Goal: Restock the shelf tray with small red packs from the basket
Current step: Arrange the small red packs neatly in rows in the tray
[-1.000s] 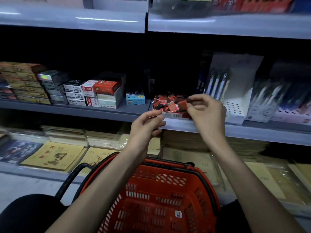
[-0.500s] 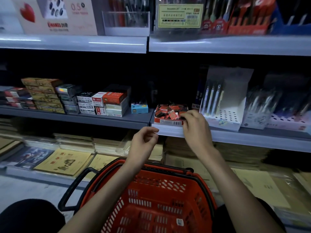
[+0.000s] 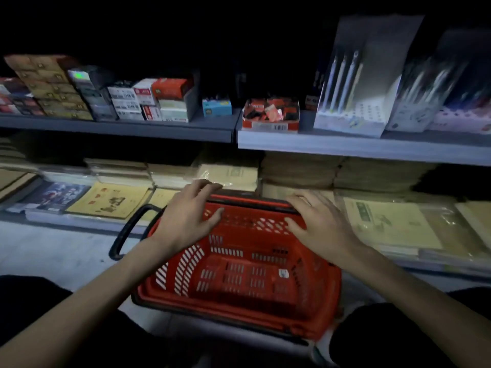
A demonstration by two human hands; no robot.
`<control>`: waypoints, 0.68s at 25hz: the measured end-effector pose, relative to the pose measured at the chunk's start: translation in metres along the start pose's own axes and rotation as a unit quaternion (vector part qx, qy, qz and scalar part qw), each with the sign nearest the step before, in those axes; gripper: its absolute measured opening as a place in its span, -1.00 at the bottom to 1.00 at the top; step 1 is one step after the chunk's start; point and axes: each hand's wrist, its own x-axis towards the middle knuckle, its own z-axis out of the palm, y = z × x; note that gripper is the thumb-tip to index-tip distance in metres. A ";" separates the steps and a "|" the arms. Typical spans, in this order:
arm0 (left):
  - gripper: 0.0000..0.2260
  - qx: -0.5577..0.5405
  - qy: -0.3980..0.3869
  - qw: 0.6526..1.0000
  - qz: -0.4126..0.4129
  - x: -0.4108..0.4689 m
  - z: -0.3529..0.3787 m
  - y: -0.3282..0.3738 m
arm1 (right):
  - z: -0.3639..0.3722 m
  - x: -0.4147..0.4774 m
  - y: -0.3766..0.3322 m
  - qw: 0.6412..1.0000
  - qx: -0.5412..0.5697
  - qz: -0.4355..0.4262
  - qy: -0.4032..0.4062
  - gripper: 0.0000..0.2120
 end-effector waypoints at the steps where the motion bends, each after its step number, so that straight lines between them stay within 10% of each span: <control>1: -0.42 0.021 -0.022 1.000 0.002 -0.012 0.011 -0.008 | 0.013 -0.017 0.008 0.999 0.000 0.002 -0.032 -0.60; 5: -0.35 0.069 -0.116 0.991 -0.018 -0.062 0.054 -0.041 | 0.062 -0.082 0.049 0.989 0.020 -0.012 -0.146 -0.67; 17: -0.36 0.105 -0.161 0.971 -0.143 -0.110 0.081 -0.100 | 0.095 -0.067 0.036 0.992 0.060 -0.044 -0.100 -0.67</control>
